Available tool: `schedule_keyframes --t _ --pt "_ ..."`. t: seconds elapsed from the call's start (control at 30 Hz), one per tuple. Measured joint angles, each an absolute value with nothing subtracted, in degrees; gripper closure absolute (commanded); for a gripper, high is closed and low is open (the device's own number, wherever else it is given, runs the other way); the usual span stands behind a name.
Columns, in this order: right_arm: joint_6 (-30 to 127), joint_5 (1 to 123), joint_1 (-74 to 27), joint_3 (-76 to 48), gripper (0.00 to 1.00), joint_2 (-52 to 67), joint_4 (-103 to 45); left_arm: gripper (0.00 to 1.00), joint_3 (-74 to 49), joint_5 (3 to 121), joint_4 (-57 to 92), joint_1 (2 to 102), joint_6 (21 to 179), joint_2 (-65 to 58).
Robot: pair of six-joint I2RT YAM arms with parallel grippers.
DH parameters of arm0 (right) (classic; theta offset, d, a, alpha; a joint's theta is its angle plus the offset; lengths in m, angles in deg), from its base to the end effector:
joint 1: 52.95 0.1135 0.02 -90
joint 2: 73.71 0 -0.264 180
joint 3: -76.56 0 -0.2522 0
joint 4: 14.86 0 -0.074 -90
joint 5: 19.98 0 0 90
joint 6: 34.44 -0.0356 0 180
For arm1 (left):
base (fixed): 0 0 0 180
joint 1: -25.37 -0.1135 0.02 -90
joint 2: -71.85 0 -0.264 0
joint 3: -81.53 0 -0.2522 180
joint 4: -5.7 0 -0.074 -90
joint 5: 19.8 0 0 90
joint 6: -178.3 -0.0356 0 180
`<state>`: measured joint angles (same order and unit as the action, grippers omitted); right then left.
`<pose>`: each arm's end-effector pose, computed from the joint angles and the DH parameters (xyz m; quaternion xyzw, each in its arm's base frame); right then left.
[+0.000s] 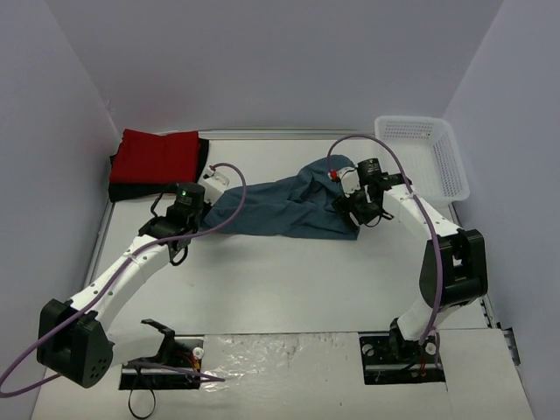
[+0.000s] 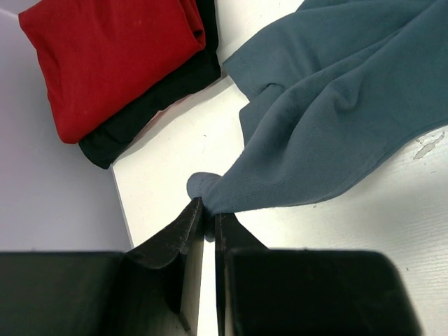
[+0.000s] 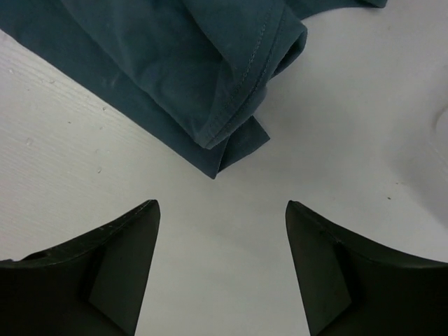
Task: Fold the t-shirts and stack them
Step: Flatten out the tshirt
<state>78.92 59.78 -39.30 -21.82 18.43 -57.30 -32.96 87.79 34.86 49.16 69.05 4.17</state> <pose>0.3323 0.0872 0.2442 -0.3266 0.8866 0.0575 0.3224 0.2459 -0.0966 0.2920 0.2463 0.8289 0.1140 0.4891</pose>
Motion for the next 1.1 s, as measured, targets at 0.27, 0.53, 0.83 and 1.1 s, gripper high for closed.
schedule_keyframes --t 0.27,0.53,0.83,1.1 --pt "79.3 59.9 -39.3 -21.4 0.32 24.1 -56.6 0.98 -33.0 87.4 34.9 48.2 69.1 4.2" --pt "79.2 58.6 -39.1 -19.4 0.37 29.9 -55.6 0.97 -33.0 86.5 34.9 47.7 69.3 3.6" --pt "78.4 57.7 -38.4 -19.0 1.0 32.0 -54.5 0.98 -33.0 86.0 34.9 47.1 69.5 2.9" --pt "78.6 57.4 -38.2 -19.9 1.0 24.5 -56.8 0.98 -32.9 85.9 35.5 46.4 69.5 2.7"
